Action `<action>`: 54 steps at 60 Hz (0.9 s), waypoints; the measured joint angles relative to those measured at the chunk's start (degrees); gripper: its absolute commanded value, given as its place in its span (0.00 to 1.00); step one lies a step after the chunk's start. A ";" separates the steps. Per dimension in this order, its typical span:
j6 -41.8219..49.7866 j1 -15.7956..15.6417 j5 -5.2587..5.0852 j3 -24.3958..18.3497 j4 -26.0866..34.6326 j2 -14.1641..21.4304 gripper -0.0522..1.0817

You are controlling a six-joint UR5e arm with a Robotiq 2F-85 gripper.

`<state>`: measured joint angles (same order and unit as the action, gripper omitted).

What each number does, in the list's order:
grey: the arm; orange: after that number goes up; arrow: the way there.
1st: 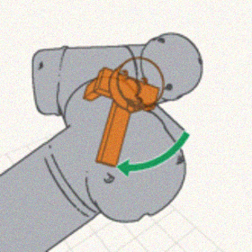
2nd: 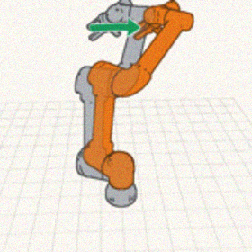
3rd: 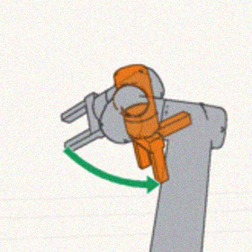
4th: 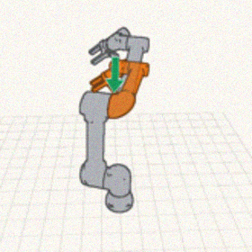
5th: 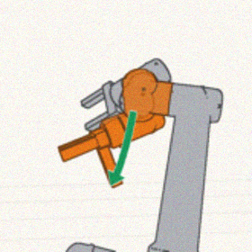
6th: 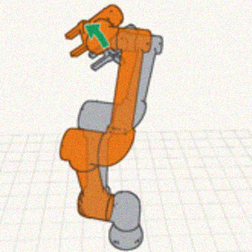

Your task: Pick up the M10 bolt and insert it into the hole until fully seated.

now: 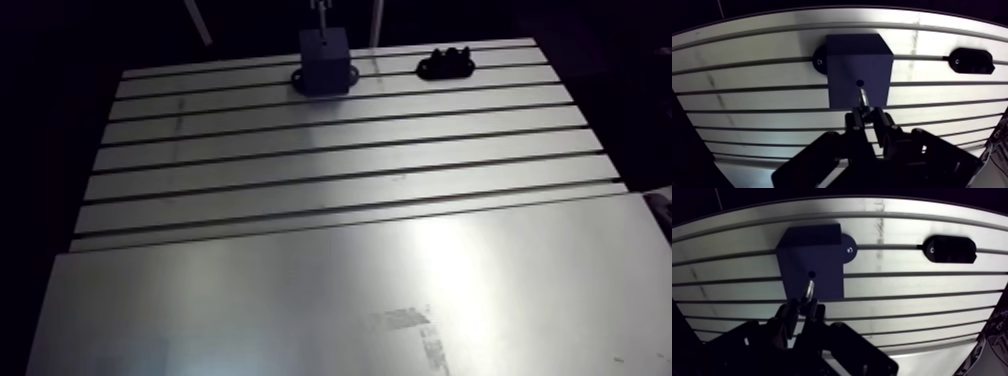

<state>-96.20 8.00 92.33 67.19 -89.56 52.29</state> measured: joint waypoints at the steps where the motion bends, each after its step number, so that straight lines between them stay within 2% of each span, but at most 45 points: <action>1: 0.00 0.00 0.01 0.00 -0.01 -0.02 1.00; 54: 0.00 0.00 -0.05 0.02 -0.36 -0.60 1.00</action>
<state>-96.20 8.00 92.28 67.20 -89.92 51.68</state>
